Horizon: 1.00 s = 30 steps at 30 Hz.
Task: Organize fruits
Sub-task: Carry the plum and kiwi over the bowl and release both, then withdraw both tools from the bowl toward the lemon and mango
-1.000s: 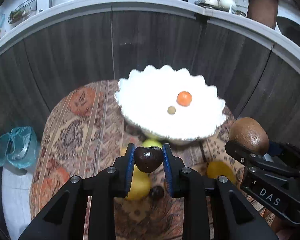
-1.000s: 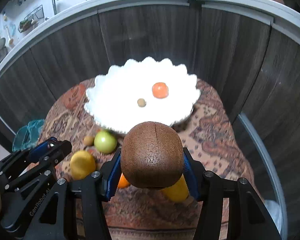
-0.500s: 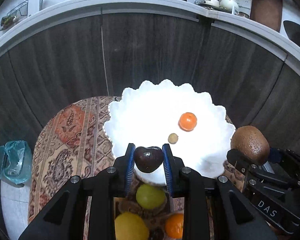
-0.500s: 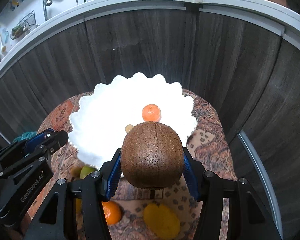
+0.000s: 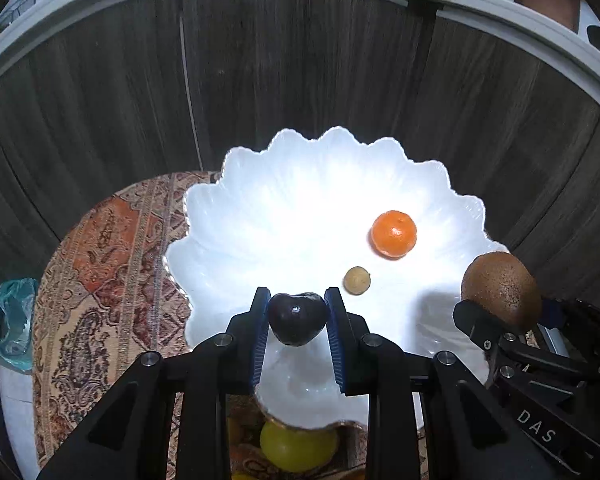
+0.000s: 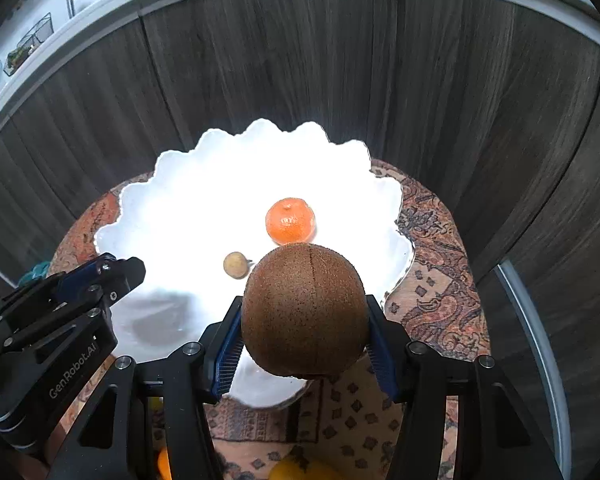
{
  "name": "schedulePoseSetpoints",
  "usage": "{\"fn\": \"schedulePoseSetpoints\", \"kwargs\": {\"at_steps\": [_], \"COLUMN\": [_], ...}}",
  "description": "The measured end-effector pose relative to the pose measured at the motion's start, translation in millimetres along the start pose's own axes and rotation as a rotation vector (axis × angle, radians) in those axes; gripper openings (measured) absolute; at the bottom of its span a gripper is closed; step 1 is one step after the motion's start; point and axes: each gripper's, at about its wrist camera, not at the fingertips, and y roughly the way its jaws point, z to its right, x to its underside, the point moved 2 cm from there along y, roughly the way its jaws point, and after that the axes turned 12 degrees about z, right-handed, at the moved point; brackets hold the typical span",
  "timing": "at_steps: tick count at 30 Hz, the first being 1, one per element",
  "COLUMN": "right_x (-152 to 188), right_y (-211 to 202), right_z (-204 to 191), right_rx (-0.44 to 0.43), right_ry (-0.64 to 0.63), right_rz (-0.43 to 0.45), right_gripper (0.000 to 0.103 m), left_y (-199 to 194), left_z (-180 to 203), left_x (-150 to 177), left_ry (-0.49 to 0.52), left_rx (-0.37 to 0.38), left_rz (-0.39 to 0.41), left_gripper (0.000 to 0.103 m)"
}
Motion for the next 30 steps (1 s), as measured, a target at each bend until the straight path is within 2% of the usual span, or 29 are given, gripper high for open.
{"fn": "schedulePoseSetpoints", "kwargs": {"at_steps": [3, 5, 6, 7, 11, 13, 17, 22, 30], "right_x": [2.7, 4.0, 4.5, 5.0, 4.4, 1.9, -6.0, -10.7, -5.4], "right_y": [8.4, 11.0, 11.6, 11.7, 9.9, 4.4, -13.0, -34.7, -72.9], "right_z": [1.9, 1.9, 1.9, 1.7, 3.7, 3.6, 1.9, 0.7, 1.5], "right_rx": [0.003, 0.004, 0.005, 0.009, 0.03, 0.047, 0.089, 0.091, 0.084], "right_ry": [-0.003, -0.011, -0.014, -0.018, -0.012, -0.017, -0.038, -0.042, -0.022], "right_rz": [-0.017, -0.021, -0.021, -0.021, -0.017, 0.006, 0.067, 0.097, 0.124], "right_gripper": [0.057, 0.057, 0.057, 0.057, 0.059, 0.064, 0.074, 0.075, 0.075], "left_y": [6.2, 9.0, 9.1, 8.0, 1.7, -3.4, -16.9, -42.3, -87.3], "left_z": [-0.4, -0.2, -0.8, -1.6, -5.3, -7.2, -9.4, -9.0, -8.1], "left_x": [2.7, 4.3, 4.8, 5.1, 5.3, 4.7, 1.4, -2.9, -0.6], "left_ry": [-0.002, 0.002, 0.003, 0.003, 0.009, 0.009, 0.006, 0.006, 0.008], "left_rx": [0.0, -0.004, -0.012, -0.02, -0.043, -0.052, -0.07, -0.087, -0.1], "left_rz": [-0.013, -0.023, -0.023, -0.02, -0.013, -0.007, 0.013, 0.045, 0.095], "left_gripper": [0.028, 0.039, 0.048, 0.053, 0.059, 0.064, 0.068, 0.079, 0.079]}}
